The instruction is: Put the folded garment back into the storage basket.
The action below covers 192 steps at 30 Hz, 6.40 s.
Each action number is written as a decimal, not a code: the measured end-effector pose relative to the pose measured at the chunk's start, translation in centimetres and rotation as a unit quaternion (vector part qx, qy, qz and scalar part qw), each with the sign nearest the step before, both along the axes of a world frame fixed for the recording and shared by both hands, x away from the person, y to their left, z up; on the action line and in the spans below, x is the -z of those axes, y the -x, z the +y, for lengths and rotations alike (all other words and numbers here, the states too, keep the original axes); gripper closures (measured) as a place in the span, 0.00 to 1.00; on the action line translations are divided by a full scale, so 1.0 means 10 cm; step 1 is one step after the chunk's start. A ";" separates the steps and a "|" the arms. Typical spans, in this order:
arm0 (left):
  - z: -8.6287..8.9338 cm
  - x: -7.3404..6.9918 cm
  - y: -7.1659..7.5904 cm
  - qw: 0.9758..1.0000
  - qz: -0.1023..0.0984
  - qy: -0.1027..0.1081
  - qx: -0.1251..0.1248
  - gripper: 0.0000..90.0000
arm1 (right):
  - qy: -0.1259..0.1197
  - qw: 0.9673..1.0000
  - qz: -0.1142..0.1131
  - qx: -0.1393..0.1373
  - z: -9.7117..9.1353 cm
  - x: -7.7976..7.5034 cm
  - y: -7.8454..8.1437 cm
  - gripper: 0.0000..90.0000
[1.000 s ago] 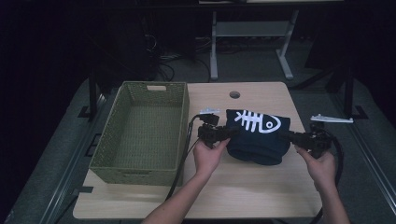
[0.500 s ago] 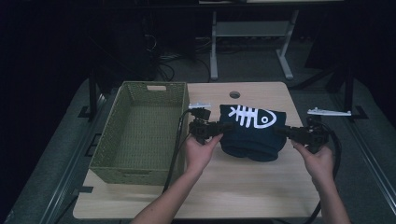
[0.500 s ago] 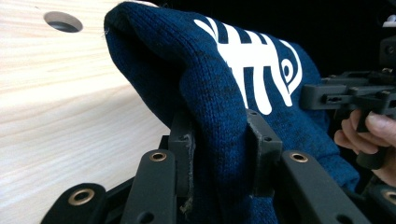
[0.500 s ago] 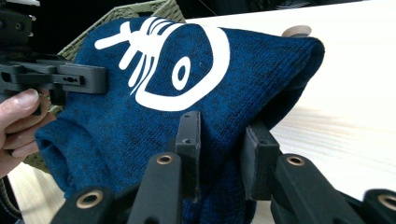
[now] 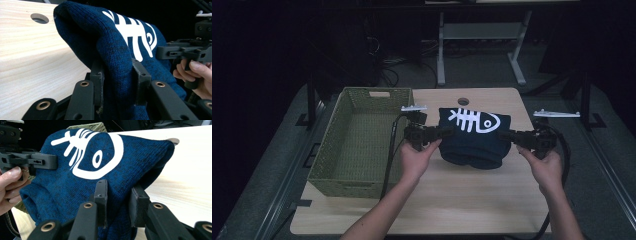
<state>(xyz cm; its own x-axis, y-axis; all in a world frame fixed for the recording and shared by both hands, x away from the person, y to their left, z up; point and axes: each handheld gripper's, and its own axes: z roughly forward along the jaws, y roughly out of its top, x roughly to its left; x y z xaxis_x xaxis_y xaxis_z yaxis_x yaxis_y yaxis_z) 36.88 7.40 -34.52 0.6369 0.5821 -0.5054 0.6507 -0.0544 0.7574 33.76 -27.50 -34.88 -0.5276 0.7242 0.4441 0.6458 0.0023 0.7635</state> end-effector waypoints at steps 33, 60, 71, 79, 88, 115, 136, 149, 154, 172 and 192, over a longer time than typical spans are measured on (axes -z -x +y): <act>0.73 -0.32 0.02 0.999 -0.007 0.033 -0.026 0.75 | -0.031 0.998 -0.011 -0.050 0.63 -0.33 -0.20 0.79; 1.44 -0.35 0.13 0.997 -0.012 0.045 -0.066 0.75 | -0.031 0.996 -0.009 -0.087 1.33 -0.41 -0.37 0.79; 1.68 -0.36 0.14 0.995 -0.011 0.047 -0.083 0.75 | -0.032 0.995 -0.008 -0.094 1.61 -0.41 -0.44 0.79; 1.84 -0.36 0.15 0.994 -0.010 0.045 -0.103 0.74 | -0.031 0.994 -0.007 -0.102 1.79 -0.39 -0.49 0.79; 2.06 -0.31 0.12 0.992 -0.005 0.043 -0.118 0.74 | -0.031 0.993 -0.004 -0.112 2.02 -0.37 -0.54 0.79; 2.54 -0.22 0.11 0.987 0.023 0.030 -0.158 0.72 | -0.041 0.991 0.010 -0.126 2.58 -0.17 -0.68 0.79; 2.80 -0.01 0.06 0.979 0.061 -0.014 -0.192 0.72 | -0.027 0.991 0.024 -0.126 2.95 0.12 -0.72 0.79; 2.81 0.11 0.02 0.976 0.084 -0.045 -0.197 0.70 | -0.004 0.991 0.037 -0.128 3.05 0.25 -0.74 0.77; 2.80 0.13 0.01 0.975 0.089 -0.057 -0.197 0.69 | 0.000 0.991 0.042 -0.126 3.05 0.31 -0.74 0.77; 2.73 0.19 -0.04 0.972 0.096 -0.089 -0.193 0.71 | 0.032 0.992 0.031 -0.115 3.05 0.38 -0.69 0.73; 2.73 0.07 -0.01 0.965 0.057 -0.113 -0.230 0.51 | 0.059 0.993 -0.023 -0.095 2.95 0.11 -0.62 0.54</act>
